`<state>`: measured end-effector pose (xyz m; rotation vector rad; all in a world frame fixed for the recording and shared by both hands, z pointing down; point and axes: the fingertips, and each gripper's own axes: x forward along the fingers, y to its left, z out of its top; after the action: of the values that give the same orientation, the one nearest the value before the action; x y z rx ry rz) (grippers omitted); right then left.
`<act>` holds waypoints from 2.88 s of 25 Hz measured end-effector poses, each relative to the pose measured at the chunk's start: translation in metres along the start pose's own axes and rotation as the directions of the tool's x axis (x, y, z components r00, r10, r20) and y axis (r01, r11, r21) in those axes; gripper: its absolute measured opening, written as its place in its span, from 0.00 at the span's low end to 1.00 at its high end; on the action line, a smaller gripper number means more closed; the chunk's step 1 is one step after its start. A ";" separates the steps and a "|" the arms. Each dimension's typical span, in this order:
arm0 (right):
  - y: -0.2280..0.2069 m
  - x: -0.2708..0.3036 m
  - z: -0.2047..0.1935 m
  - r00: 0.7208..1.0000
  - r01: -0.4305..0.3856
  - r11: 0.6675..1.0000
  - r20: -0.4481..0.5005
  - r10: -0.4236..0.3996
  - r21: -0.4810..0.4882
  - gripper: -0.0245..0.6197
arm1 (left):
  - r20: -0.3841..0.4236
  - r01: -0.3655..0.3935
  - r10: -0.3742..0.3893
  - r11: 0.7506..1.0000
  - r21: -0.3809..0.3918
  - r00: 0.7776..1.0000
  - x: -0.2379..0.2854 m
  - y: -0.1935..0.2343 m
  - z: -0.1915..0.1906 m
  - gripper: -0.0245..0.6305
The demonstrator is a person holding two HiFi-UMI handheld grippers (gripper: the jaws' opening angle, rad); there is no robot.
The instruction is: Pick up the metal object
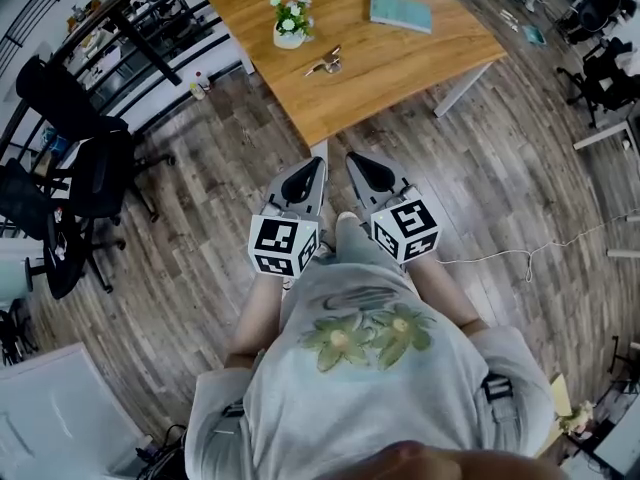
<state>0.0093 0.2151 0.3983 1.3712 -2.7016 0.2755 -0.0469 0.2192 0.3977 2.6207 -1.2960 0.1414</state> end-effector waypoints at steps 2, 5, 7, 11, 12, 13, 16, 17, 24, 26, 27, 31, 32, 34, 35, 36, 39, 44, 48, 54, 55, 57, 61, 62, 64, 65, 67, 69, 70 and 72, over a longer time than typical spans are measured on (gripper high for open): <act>-0.004 0.003 -0.001 1.000 0.011 1.000 -0.005 -0.011 0.005 0.05 | -0.004 0.009 -0.009 1.000 0.002 1.000 0.004 0.002 0.000 0.06; -0.011 0.012 0.000 1.000 0.017 1.000 -0.006 -0.017 0.011 0.05 | -0.013 0.013 -0.013 1.000 0.002 1.000 0.012 0.008 -0.001 0.06; -0.016 0.021 0.002 1.000 0.015 1.000 -0.007 -0.015 0.011 0.05 | -0.015 0.010 -0.010 1.000 0.002 1.000 0.019 0.014 0.001 0.06; -0.027 0.046 0.008 1.000 0.002 1.000 -0.023 -0.001 0.010 0.05 | -0.023 -0.001 0.001 1.000 -0.008 1.000 0.035 0.035 0.005 0.06; -0.029 0.053 0.009 1.000 -0.006 1.000 -0.030 0.007 0.010 0.05 | -0.027 -0.005 0.004 1.000 -0.013 1.000 0.039 0.041 0.006 0.06; -0.031 0.061 0.010 0.999 -0.015 1.000 -0.038 0.015 0.009 0.05 | -0.030 -0.009 0.008 1.000 -0.018 1.000 0.043 0.047 0.006 0.06; -0.042 0.086 0.010 0.997 -0.036 0.999 -0.063 0.037 0.007 0.10 | -0.039 -0.023 0.022 0.999 -0.031 0.999 0.061 0.067 0.007 0.06; -0.047 0.094 0.010 0.997 -0.042 0.999 -0.072 0.042 0.006 0.12 | -0.040 -0.027 0.025 0.999 -0.034 0.999 0.068 0.074 0.008 0.06; -0.088 0.146 0.015 0.992 -0.056 0.998 -0.116 0.056 0.005 0.19 | -0.056 -0.049 0.046 0.997 -0.054 0.997 0.116 0.113 0.018 0.06; -0.099 0.159 0.016 0.990 -0.057 0.998 -0.126 0.057 0.004 0.21 | -0.061 -0.055 0.051 0.997 -0.057 0.997 0.128 0.124 0.020 0.06; -0.104 0.166 0.017 0.990 -0.057 0.998 -0.130 0.057 0.004 0.21 | -0.063 -0.057 0.054 0.997 -0.058 0.997 0.134 0.129 0.021 0.06; -0.125 0.190 0.015 0.986 -0.062 0.998 -0.153 0.062 0.006 0.24 | -0.075 -0.071 0.066 0.995 -0.063 0.995 0.157 0.148 0.023 0.06; -0.129 0.195 0.014 0.985 -0.066 0.998 -0.161 0.066 0.008 0.25 | -0.079 -0.076 0.070 0.995 -0.064 0.994 0.161 0.152 0.022 0.06; -0.139 0.204 0.011 0.982 -0.072 0.997 -0.177 0.073 0.012 0.26 | -0.087 -0.083 0.077 0.994 -0.066 0.993 0.170 0.158 0.021 0.06; -0.144 0.209 0.010 0.980 -0.073 0.997 -0.184 0.074 0.013 0.27 | -0.090 -0.086 0.080 0.994 -0.066 0.993 0.175 0.162 0.020 0.06; -0.149 0.213 0.009 0.979 -0.074 0.997 -0.190 0.075 0.013 0.28 | -0.094 -0.089 0.083 0.994 -0.067 0.992 0.180 0.165 0.020 0.06; -0.162 0.226 0.006 0.975 -0.082 0.996 -0.207 0.084 0.018 0.29 | -0.104 -0.098 0.090 0.993 -0.073 0.990 0.194 0.174 0.018 0.06; -0.183 0.247 0.001 0.968 -0.094 0.995 -0.232 0.096 0.019 0.34 | -0.116 -0.110 0.100 0.991 -0.082 0.988 0.216 0.186 0.020 0.06; -0.200 0.264 -0.002 0.961 -0.107 0.994 -0.253 0.107 0.015 0.37 | -0.120 -0.131 0.120 0.988 -0.085 0.985 0.232 0.198 0.022 0.06; -0.222 0.287 -0.017 0.946 -0.134 0.991 -0.297 0.133 0.015 0.42 | -0.131 -0.177 0.160 0.977 -0.122 0.978 0.252 0.213 0.016 0.06; -0.225 0.291 -0.022 0.941 -0.144 0.990 -0.309 0.141 0.014 0.44 | -0.135 -0.185 0.168 0.975 -0.125 0.977 0.255 0.215 0.014 0.06; -0.231 0.298 -0.031 0.930 -0.161 0.987 -0.333 0.156 0.012 0.46 | -0.142 -0.199 0.180 0.971 -0.131 0.973 0.260 0.219 0.010 0.06; -0.240 0.307 -0.046 0.913 -0.176 0.984 -0.371 0.168 0.013 0.47 | -0.154 -0.221 0.198 0.963 -0.153 0.968 0.265 0.223 0.004 0.06; -0.242 0.310 -0.049 0.910 -0.178 0.984 -0.379 0.170 0.015 0.47 | -0.156 -0.227 0.202 0.961 -0.157 0.967 0.266 0.225 0.003 0.06; -0.244 0.314 -0.056 0.902 -0.185 0.983 -0.394 0.178 0.021 0.47 | -0.164 -0.236 0.210 0.958 -0.162 0.964 0.269 0.229 -0.001 0.06; -0.244 0.316 -0.059 0.897 -0.190 0.982 -0.401 0.183 0.024 0.47 | -0.169 -0.240 0.212 0.957 -0.163 0.962 0.270 0.230 -0.003 0.06; -0.245 0.319 -0.066 0.888 -0.199 0.980 -0.418 0.193 0.029 0.47 | -0.179 -0.245 0.215 0.956 -0.163 0.960 0.273 0.232 -0.006 0.06; -0.247 0.322 -0.072 0.880 -0.206 0.978 -0.431 0.199 0.032 0.47 | -0.191 -0.247 0.216 0.955 -0.163 0.958 0.276 0.233 -0.010 0.06; -0.248 0.323 -0.075 0.877 -0.208 0.977 -0.435 0.203 0.035 0.47 | -0.197 -0.249 0.215 0.955 -0.164 0.956 0.278 0.234 -0.012 0.06; -0.249 0.326 -0.079 0.873 -0.212 0.976 -0.441 0.209 0.044 0.47 | -0.213 -0.251 0.213 0.953 -0.168 0.954 0.281 0.235 -0.017 0.06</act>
<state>0.0187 -0.1705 0.5601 0.8711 -2.4504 0.5273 -0.0628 -0.1329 0.4994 2.2264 -1.4653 0.2841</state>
